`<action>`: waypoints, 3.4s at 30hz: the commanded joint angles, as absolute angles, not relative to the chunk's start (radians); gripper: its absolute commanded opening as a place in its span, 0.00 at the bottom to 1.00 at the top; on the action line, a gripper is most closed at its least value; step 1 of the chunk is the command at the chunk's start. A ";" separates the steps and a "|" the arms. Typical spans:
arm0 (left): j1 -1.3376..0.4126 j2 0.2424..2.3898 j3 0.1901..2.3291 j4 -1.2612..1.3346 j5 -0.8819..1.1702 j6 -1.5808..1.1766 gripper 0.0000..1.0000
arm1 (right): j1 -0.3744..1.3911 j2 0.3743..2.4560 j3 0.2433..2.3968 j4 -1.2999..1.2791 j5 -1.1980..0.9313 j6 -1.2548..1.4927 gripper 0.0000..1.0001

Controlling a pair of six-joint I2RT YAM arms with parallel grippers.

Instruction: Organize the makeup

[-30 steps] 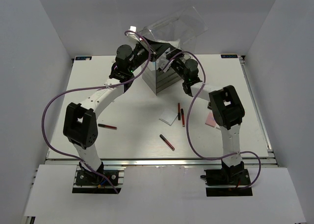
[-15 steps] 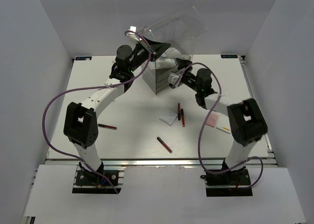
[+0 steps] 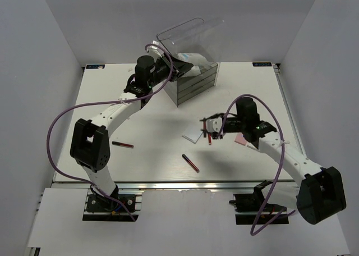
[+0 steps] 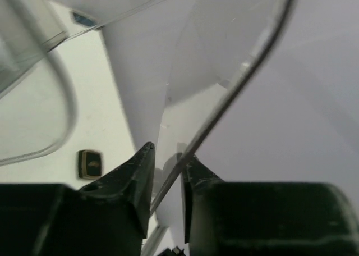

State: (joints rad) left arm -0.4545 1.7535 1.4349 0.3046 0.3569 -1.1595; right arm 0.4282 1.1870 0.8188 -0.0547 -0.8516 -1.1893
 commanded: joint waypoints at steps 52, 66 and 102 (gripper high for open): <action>-0.443 1.276 0.880 0.094 0.106 -1.046 0.67 | 0.224 2.149 1.381 0.652 -0.684 0.847 0.47; -0.443 1.305 0.897 0.081 0.126 -1.045 0.67 | 0.225 2.210 1.394 0.764 -0.620 0.949 0.48; -0.442 1.301 0.891 0.084 0.117 -1.068 0.67 | 0.186 2.137 1.206 0.887 -0.495 1.088 0.01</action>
State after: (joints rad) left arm -0.4469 1.3205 0.8860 0.0608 0.1181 -1.0664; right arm 0.2111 2.2097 1.2621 0.8295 -0.5030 1.0924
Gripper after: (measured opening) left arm 0.667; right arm 0.025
